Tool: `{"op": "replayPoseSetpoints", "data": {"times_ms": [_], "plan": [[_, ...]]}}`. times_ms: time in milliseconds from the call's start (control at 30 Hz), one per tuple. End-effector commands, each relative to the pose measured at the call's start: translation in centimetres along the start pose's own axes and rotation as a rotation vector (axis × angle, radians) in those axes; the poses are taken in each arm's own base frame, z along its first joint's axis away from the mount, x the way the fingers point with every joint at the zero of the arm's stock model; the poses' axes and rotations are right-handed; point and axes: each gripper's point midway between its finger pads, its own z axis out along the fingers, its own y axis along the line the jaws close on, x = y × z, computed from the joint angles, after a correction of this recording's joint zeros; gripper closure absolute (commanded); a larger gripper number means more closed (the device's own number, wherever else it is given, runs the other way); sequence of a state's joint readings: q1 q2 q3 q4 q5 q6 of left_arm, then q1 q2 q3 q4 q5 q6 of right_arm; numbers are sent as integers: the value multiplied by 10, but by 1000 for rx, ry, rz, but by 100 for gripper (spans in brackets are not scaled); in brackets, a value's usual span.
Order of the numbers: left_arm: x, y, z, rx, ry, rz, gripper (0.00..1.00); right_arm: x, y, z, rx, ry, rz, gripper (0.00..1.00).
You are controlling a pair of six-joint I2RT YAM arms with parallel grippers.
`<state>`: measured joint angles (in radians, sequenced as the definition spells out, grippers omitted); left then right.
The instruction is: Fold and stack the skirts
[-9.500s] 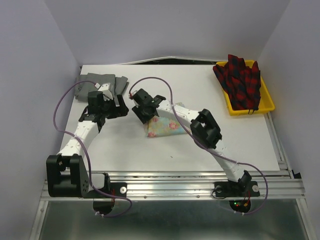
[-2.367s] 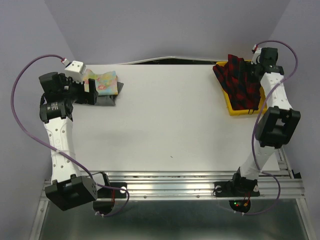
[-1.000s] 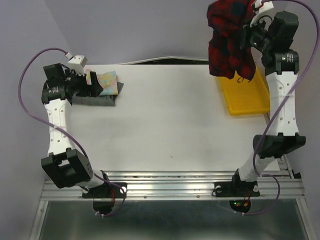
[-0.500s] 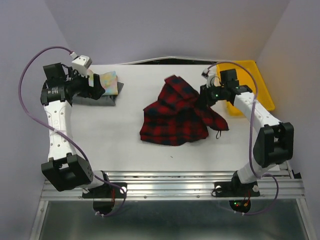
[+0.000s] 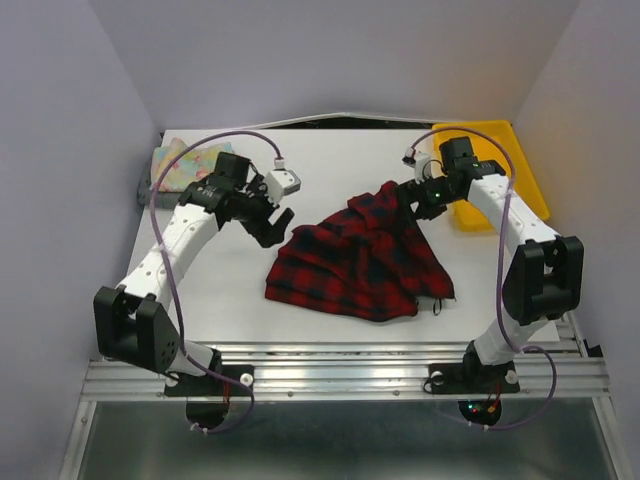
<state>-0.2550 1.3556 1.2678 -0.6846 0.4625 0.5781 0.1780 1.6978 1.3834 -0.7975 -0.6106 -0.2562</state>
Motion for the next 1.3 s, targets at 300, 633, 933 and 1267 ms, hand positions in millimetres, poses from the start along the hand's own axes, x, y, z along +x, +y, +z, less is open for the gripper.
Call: {"op": "replayPoseSetpoints", "data": {"times_ms": [300, 633, 933, 1267], "plan": [[63, -97, 126, 388, 269, 267, 30, 112, 4, -55, 37, 446, -16, 7], [97, 39, 169, 154, 423, 93, 51, 143, -6, -33, 8, 580, 102, 26], [28, 101, 134, 43, 300, 206, 24, 92, 1, -7, -165, 478, 122, 86], [17, -40, 35, 241, 115, 497, 13, 72, 25, -10, -171, 267, 169, 33]]}}
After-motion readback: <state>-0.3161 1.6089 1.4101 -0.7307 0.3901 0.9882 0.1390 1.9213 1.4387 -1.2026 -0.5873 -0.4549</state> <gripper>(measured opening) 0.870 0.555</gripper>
